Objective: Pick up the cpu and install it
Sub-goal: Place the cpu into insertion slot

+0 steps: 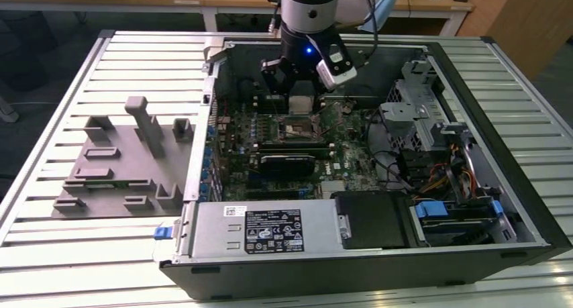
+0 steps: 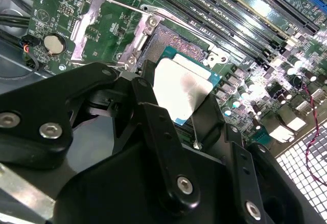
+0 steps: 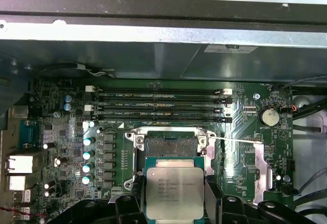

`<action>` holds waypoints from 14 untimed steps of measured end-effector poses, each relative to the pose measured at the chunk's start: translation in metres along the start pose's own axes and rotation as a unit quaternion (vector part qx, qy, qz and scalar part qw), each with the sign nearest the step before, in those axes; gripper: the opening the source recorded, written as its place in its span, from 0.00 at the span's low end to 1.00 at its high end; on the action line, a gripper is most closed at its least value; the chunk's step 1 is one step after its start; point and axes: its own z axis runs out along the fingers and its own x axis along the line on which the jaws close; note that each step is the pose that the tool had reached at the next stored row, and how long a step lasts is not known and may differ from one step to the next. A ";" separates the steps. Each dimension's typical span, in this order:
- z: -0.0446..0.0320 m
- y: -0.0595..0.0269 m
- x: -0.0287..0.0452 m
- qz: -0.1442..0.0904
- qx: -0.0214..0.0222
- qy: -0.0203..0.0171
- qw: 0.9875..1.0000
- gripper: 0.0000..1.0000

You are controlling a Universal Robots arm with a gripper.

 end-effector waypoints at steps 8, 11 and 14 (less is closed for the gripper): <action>0.0000 0.0000 0.0000 0.002 0.000 0.000 1.000 0.54; 0.0002 0.0000 0.0000 0.023 0.001 -0.001 1.000 0.54; 0.0005 0.0000 0.0000 0.051 0.002 -0.003 0.999 0.54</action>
